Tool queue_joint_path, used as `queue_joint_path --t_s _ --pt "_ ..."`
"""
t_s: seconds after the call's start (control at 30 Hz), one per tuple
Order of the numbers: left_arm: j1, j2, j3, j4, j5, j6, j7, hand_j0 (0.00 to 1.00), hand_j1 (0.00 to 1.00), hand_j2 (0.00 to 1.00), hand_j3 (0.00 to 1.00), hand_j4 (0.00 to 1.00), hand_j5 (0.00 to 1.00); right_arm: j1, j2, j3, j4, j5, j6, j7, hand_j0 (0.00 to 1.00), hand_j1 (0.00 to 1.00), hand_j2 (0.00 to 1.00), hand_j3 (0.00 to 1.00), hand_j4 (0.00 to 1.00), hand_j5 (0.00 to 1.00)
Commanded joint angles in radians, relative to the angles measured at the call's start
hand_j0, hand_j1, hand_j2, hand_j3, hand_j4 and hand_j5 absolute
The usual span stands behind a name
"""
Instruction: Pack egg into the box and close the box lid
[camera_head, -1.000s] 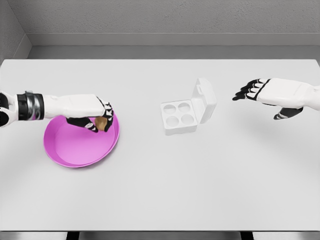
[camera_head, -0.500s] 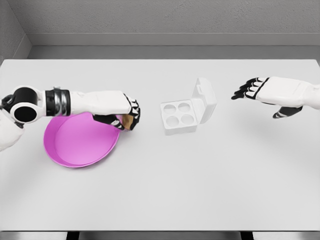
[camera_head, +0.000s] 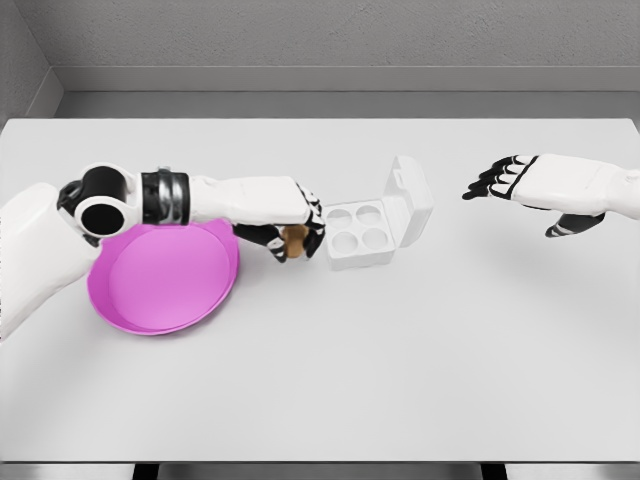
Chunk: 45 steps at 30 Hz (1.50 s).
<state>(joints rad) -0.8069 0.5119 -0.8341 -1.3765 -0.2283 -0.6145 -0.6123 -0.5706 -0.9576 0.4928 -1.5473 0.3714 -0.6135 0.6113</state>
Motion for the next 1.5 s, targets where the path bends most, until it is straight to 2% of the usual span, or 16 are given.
queue_joint_path --t_s 0.0,0.17,0.3,0.4,0.5,0.57,0.97,1.13,1.33,1.47 --pt "0.0 -0.023 0.001 0.0 0.009 0.004 0.001 0.32 0.32 0.32 0.32 0.32 0.32 0.0 -0.001 0.0 0.0 -0.005 0.003 0.0 1.0 1.0 1.0 1.0 1.0 1.0" --pt "-0.034 -0.064 0.0 0.002 0.012 0.004 0.001 0.32 0.32 0.32 0.32 0.32 0.32 0.0 0.0 0.0 -0.004 -0.005 0.003 0.0 1.0 1.0 1.0 1.0 1.0 1.0" --pt "-0.049 -0.105 0.0 0.033 0.007 0.004 0.001 0.32 0.32 0.32 0.32 0.32 0.32 0.0 0.0 0.0 -0.011 -0.005 0.003 0.0 1.0 1.0 1.0 1.0 1.0 1.0" --pt "-0.064 -0.164 0.0 0.148 0.004 0.004 0.001 0.32 0.32 0.32 0.32 0.32 0.32 0.0 0.0 0.0 -0.011 -0.005 0.003 0.0 1.0 1.0 1.0 1.0 1.0 1.0" --pt "-0.066 -0.228 0.0 0.226 -0.029 0.004 0.001 0.32 0.32 0.32 0.32 0.32 0.32 0.0 -0.001 0.0 -0.011 -0.005 0.003 0.0 1.0 1.0 1.0 1.0 1.0 1.0" --pt "-0.066 -0.251 0.0 0.249 -0.048 0.004 0.001 0.32 0.32 0.32 0.32 0.32 0.32 0.0 -0.001 0.0 -0.011 -0.005 0.003 0.0 1.0 1.0 1.0 1.0 1.0 1.0" --pt "-0.066 -0.248 -0.011 0.274 -0.046 0.004 0.001 0.34 0.34 0.34 0.34 0.34 0.34 0.0 0.0 0.0 -0.011 -0.005 0.003 0.0 1.0 1.0 1.0 1.0 1.0 1.0" --pt "-0.066 -0.247 -0.011 0.274 -0.045 0.004 0.001 0.4 0.4 0.4 0.4 0.4 0.4 -0.002 0.0 0.001 -0.011 -0.005 0.003 0.0 1.0 1.0 1.0 1.0 1.0 1.0" --pt "-0.066 -0.247 -0.006 0.286 -0.04 0.004 0.001 0.57 0.57 0.57 0.57 0.57 0.57 -0.006 0.0 0.001 -0.011 -0.005 0.003 0.0 1.0 1.0 1.0 1.0 1.0 1.0" --pt "-0.066 -0.243 -0.006 0.286 -0.037 0.004 0.001 0.58 0.58 0.58 0.58 0.58 0.58 -0.006 0.0 0.001 -0.011 -0.005 0.003 0.0 1.0 1.0 1.0 1.0 1.0 1.0"
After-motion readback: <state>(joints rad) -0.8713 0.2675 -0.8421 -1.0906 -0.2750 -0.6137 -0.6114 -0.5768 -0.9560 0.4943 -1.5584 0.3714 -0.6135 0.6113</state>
